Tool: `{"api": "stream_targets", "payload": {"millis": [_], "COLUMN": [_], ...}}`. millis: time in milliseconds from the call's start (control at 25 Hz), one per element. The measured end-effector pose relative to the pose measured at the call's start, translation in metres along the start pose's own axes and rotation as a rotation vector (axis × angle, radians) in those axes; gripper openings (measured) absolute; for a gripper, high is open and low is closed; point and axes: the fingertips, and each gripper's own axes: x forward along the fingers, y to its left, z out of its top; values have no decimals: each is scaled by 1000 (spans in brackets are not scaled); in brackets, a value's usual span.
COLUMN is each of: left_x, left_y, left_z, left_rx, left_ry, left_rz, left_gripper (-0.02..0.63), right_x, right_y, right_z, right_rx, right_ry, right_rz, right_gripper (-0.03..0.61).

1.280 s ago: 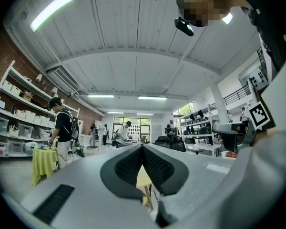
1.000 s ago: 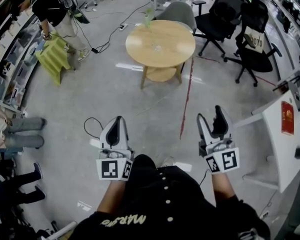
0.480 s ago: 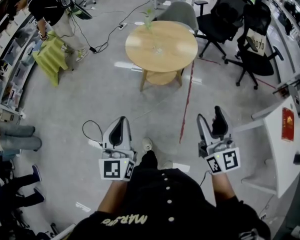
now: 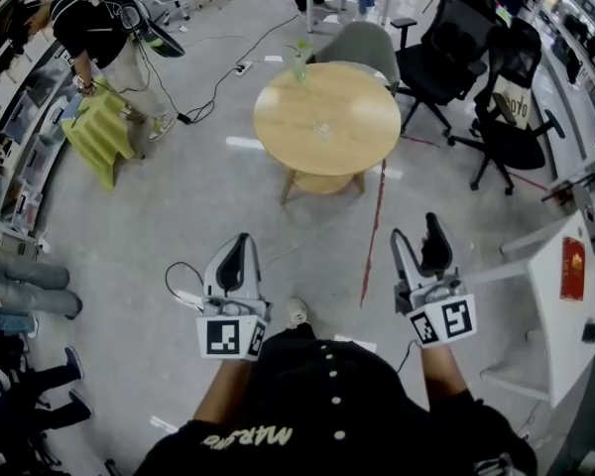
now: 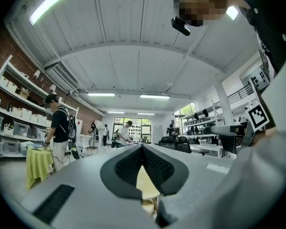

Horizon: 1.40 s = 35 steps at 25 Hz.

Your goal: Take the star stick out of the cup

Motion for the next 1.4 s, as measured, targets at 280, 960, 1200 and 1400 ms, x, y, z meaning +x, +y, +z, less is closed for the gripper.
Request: {"api": "stream_targets", "payload": {"millis": [280, 960, 1200, 1400], "left_x": [47, 143, 206, 273], "left_y": [44, 106, 122, 125], "left_z": [0, -28, -32, -38], "left_rx": [-18, -33, -21, -16], "left_ry": [-17, -2, -4, -4], "left_rz": [-18, -48, -26, -36], "left_gripper": [-3, -3, -3, -3], "right_x": [64, 166, 221, 273], "right_y": [1, -26, -62, -107], "right_z": [-3, -37, -49, -58], "right_rx": [-14, -28, -9, -20], "right_ry": [-14, -9, -16, -4], "right_rz": [-15, -52, -36, -43], "right_gripper": [272, 270, 267, 267]}}
